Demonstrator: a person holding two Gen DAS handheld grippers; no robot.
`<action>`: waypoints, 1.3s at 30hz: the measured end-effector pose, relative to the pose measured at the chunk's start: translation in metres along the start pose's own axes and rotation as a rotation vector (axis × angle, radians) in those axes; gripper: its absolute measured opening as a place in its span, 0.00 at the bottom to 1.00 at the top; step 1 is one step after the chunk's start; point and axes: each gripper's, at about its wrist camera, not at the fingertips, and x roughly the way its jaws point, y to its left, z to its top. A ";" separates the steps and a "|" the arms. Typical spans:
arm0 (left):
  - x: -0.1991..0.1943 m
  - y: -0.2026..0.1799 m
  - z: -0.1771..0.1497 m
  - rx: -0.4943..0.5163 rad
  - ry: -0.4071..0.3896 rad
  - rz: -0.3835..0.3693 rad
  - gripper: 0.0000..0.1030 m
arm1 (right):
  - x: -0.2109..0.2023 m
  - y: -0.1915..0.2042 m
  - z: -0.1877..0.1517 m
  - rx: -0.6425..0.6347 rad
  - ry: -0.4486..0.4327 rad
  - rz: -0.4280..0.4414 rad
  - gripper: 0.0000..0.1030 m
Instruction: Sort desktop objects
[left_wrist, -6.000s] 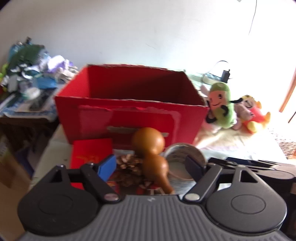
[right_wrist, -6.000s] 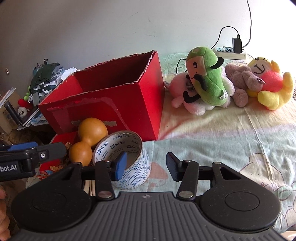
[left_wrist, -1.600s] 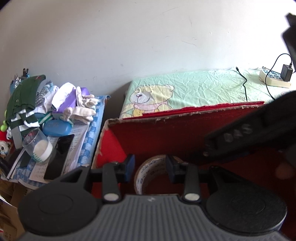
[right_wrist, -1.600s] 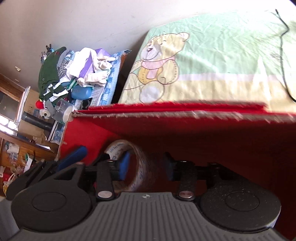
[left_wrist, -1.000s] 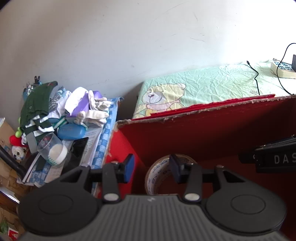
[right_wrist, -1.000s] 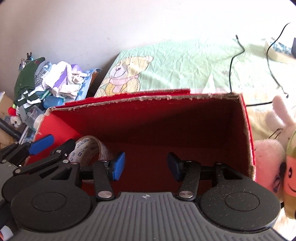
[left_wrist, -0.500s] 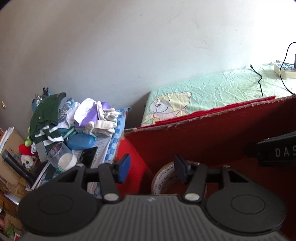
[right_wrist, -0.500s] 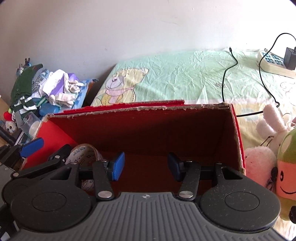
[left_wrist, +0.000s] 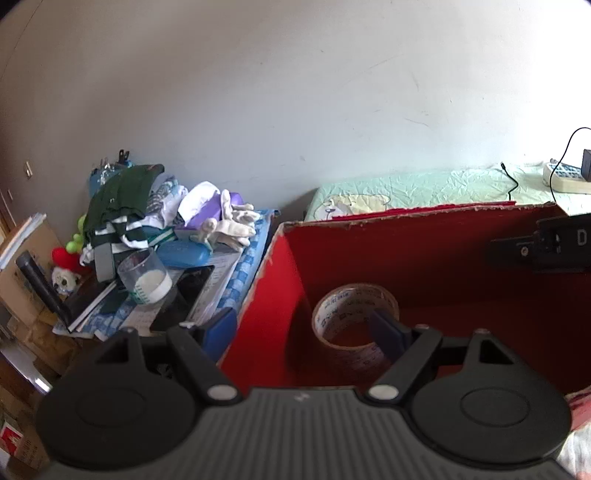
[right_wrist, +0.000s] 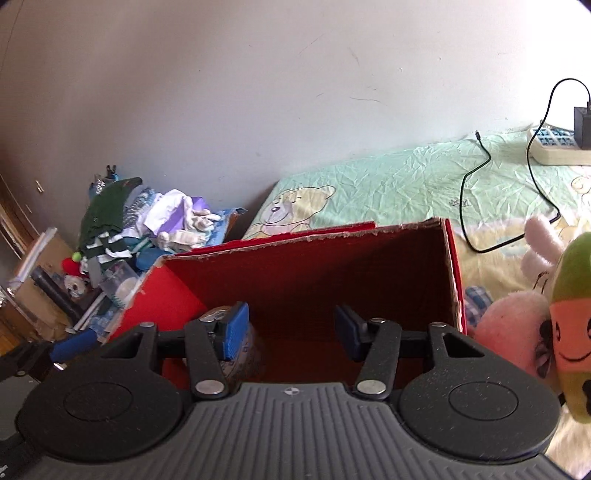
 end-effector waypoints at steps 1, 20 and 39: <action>-0.004 0.001 -0.004 -0.017 -0.004 0.000 0.80 | -0.006 0.000 -0.004 0.007 -0.012 0.015 0.54; -0.073 -0.011 -0.056 -0.056 -0.070 0.066 0.94 | -0.087 -0.006 -0.076 0.105 -0.168 0.158 0.53; -0.088 -0.015 -0.109 -0.153 0.018 0.003 1.00 | -0.110 -0.024 -0.135 0.059 -0.164 0.088 0.58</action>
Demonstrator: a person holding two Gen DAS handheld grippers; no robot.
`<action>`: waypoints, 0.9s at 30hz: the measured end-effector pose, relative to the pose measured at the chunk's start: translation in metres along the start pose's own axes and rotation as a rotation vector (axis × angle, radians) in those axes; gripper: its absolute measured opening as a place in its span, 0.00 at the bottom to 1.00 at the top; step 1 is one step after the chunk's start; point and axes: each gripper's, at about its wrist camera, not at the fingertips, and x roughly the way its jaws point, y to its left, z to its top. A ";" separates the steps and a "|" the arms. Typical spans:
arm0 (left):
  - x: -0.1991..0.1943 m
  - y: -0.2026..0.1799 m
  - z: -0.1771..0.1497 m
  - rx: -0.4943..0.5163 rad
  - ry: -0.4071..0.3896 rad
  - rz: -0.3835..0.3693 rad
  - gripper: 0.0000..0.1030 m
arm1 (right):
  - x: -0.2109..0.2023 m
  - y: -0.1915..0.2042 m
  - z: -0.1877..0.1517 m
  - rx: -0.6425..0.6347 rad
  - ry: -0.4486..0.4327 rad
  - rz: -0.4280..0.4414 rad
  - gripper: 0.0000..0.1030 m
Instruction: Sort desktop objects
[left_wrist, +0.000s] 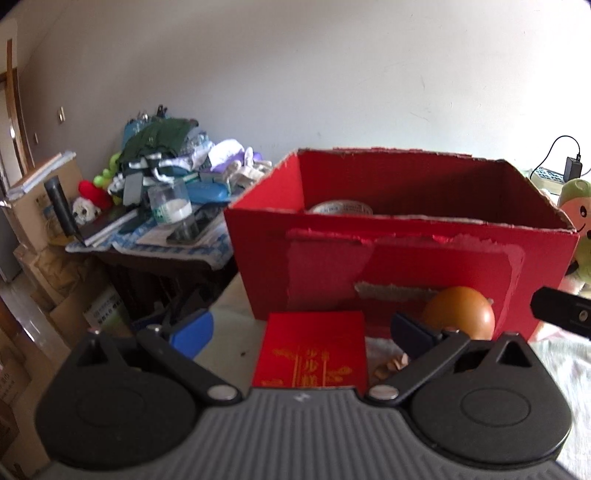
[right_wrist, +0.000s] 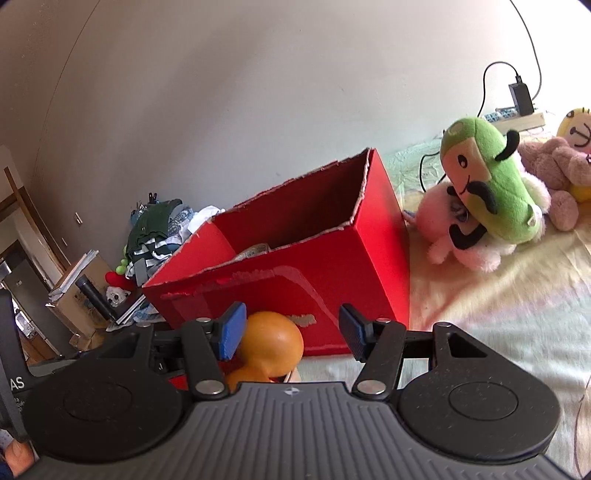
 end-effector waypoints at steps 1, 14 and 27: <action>0.002 0.001 -0.002 -0.006 0.015 -0.016 1.00 | 0.000 -0.003 -0.002 0.015 0.017 0.011 0.58; -0.006 0.013 -0.027 -0.072 0.033 -0.282 1.00 | 0.000 -0.020 -0.019 0.109 0.111 0.084 0.52; -0.024 -0.009 -0.025 -0.019 -0.018 -0.421 1.00 | 0.016 -0.051 -0.030 0.204 0.166 0.035 0.50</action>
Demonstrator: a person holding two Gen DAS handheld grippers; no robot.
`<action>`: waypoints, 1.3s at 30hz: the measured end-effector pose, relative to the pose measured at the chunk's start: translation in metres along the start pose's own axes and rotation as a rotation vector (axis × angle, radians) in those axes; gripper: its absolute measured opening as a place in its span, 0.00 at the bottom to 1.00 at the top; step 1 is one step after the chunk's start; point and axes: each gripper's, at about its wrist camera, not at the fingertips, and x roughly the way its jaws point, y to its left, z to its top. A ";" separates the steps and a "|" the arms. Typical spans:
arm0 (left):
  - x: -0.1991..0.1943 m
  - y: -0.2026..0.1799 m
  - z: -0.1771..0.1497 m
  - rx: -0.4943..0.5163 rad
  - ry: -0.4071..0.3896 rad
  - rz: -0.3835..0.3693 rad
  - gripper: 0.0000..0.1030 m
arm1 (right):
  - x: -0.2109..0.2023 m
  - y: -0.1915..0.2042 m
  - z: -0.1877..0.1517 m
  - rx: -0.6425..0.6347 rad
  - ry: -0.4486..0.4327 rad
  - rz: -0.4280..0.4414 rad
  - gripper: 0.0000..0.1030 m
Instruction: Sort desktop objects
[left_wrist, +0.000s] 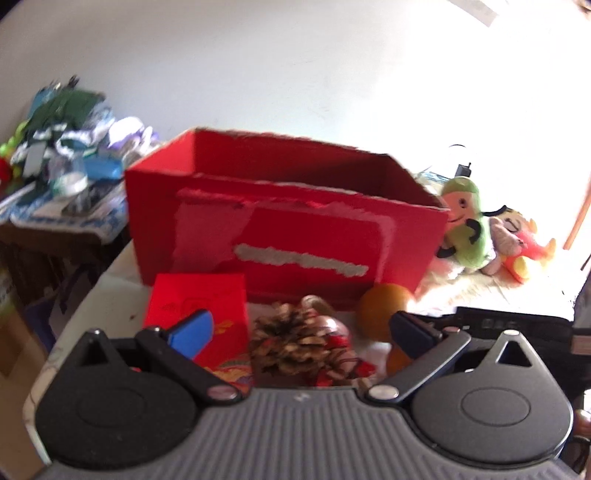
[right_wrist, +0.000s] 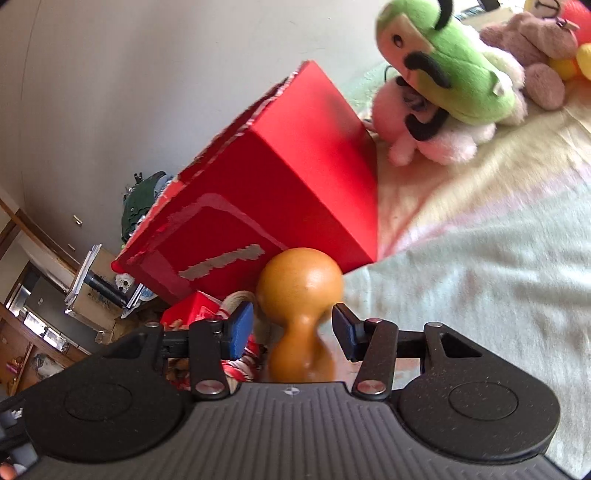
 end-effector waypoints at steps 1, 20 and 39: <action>-0.001 -0.005 0.001 0.017 -0.012 -0.020 1.00 | 0.000 -0.004 0.000 0.008 0.003 -0.003 0.50; 0.023 -0.043 0.003 0.118 0.053 -0.272 0.78 | -0.016 -0.066 0.016 0.225 0.103 0.248 0.41; 0.027 -0.021 0.003 0.044 0.090 -0.290 0.73 | -0.029 -0.071 0.017 0.197 0.064 0.236 0.43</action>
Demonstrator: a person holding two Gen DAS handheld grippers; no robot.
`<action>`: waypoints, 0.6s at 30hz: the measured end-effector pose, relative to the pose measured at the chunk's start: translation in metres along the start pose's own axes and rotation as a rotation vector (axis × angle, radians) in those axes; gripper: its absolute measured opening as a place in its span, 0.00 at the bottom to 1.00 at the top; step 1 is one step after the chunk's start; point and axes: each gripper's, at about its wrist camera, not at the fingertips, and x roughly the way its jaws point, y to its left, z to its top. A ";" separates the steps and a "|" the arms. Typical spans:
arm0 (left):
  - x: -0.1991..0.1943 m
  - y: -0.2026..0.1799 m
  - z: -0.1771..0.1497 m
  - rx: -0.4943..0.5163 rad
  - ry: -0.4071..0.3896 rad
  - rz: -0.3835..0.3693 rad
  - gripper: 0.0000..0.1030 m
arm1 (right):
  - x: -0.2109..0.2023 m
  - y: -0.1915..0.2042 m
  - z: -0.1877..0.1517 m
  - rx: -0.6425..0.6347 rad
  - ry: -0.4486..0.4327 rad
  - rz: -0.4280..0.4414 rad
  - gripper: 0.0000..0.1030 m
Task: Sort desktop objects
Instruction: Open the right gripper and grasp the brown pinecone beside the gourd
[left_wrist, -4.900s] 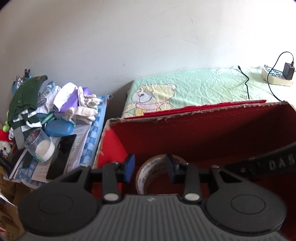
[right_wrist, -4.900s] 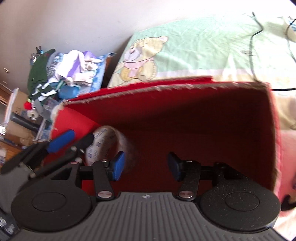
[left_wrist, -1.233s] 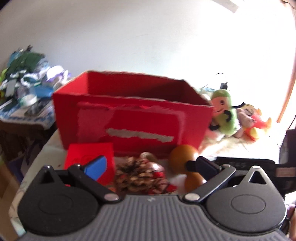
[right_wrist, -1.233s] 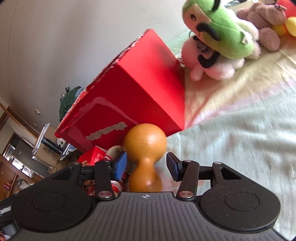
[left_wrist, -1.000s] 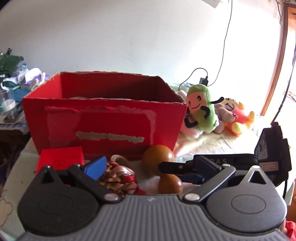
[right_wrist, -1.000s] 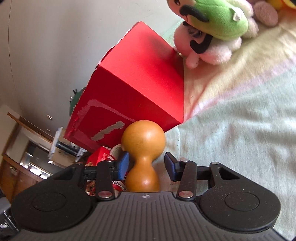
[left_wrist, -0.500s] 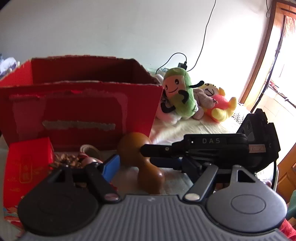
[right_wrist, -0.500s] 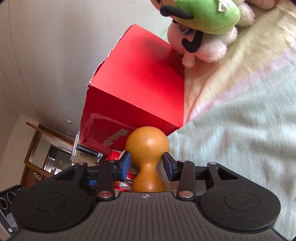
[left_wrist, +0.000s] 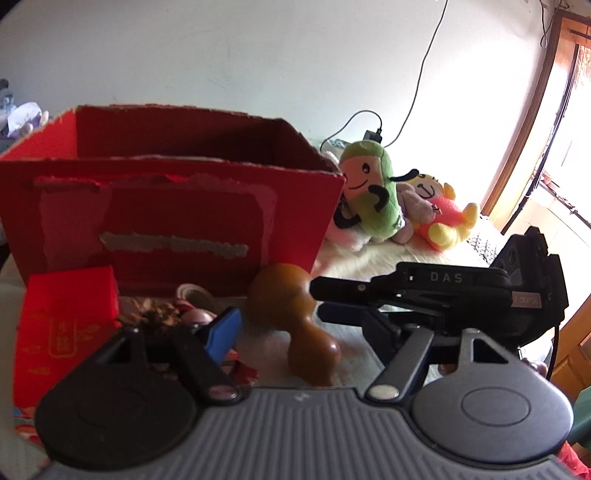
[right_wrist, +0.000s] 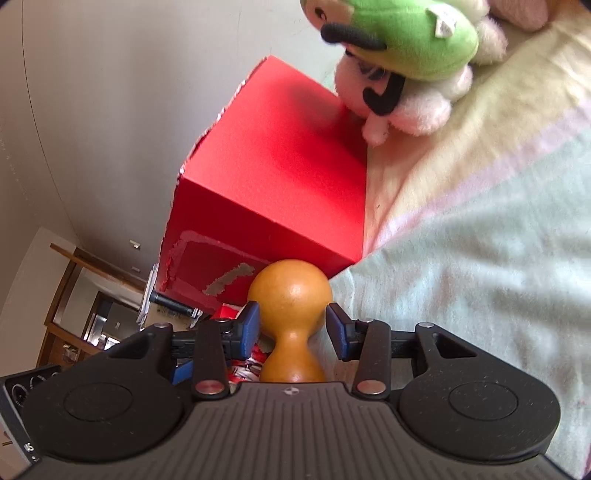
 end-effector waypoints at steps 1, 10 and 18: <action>-0.008 0.003 0.000 0.000 -0.017 0.006 0.74 | -0.003 0.001 0.001 -0.003 -0.015 0.002 0.43; -0.044 0.044 -0.011 -0.072 -0.068 0.114 0.75 | 0.013 0.045 -0.001 -0.118 0.025 0.139 0.43; -0.025 0.056 -0.023 -0.087 -0.022 0.124 0.65 | 0.058 0.072 -0.016 -0.204 0.153 0.136 0.46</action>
